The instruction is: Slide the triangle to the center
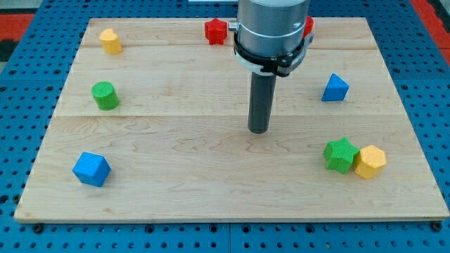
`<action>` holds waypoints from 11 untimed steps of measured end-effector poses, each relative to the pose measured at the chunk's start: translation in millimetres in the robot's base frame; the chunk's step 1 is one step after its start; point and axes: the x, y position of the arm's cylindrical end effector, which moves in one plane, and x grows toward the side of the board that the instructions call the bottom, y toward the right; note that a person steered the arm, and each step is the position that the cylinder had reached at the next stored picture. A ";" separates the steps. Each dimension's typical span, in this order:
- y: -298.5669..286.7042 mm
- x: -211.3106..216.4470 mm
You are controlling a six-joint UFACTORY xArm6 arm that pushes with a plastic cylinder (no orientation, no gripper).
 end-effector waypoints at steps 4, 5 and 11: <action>74.3 11.1; 117.8 -3.1; 65.7 -77.9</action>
